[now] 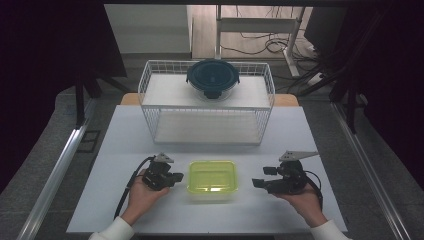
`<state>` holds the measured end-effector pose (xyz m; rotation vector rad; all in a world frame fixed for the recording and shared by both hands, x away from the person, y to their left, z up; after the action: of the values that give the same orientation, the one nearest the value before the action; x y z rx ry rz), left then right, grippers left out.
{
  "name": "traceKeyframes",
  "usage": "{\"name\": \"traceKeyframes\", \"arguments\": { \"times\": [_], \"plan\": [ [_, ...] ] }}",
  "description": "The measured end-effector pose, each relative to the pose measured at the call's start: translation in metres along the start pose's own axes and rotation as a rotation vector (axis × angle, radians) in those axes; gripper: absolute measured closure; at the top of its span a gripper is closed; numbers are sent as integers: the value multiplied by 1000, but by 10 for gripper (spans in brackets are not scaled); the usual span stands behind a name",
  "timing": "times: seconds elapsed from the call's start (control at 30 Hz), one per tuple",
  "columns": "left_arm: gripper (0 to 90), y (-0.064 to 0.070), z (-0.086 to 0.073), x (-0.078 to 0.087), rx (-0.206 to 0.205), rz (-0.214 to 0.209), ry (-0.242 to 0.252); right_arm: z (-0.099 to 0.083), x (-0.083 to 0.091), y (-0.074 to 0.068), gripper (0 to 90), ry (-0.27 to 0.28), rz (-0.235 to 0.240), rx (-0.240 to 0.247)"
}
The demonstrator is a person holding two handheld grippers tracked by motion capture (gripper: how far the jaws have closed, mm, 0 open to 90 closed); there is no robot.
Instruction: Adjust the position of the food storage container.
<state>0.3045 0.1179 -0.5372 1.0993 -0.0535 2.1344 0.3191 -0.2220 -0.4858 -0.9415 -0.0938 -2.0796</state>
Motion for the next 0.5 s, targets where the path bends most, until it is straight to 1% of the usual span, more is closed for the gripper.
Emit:
{"name": "traceKeyframes", "arguments": {
  "times": [0.03, 0.07, 0.1, 0.13, 0.2, 0.23, 0.27, 0.3, 0.4, 0.5],
  "plan": [
    [865, 1, -1, 4, -2, -7, 12, 0, 0, 0, 274, 1, 0, 0],
    [840, 1, -2, 7, 5, -6, 28, 0, 0, 0, 274, 1, 0, 0],
    [793, 1, -3, 11, 4, 14, 43, 0, 0, 0, 274, 3, 0, 0],
    [726, 0, -4, 14, 9, 33, 55, 1, 0, 0, 274, 3, 0, 0],
    [574, -1, -5, 19, 32, 46, 76, 1, 0, 0, 274, 1, -1, -1],
    [513, -2, -6, 22, 42, 62, 85, 1, -1, 0, 274, -1, -1, -1],
    [465, -3, -6, 24, 50, 67, 95, 1, -1, 0, 274, -2, -1, 0],
    [427, -4, -5, 26, 61, 64, 101, 1, -2, 0, 274, -4, -1, 0],
    [356, -5, -5, 29, 84, 46, 112, 1, -2, 1, 274, -6, 0, 4],
    [332, -6, -5, 31, 90, 43, 112, 1, -2, 1, 274, -6, -1, 4]
  ]
}}
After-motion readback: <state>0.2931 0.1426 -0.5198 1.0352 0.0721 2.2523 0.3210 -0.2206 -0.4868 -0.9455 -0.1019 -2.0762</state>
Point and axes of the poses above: each handheld gripper's, and its own axes: x roughly backward along the jaws, z roughly out of its top, y roughly to its right, the point moved 5 cm from there along -x, roughly forward along the jaws, and after that the axes turned 3 degrees about -z, right-handed, at the moved point
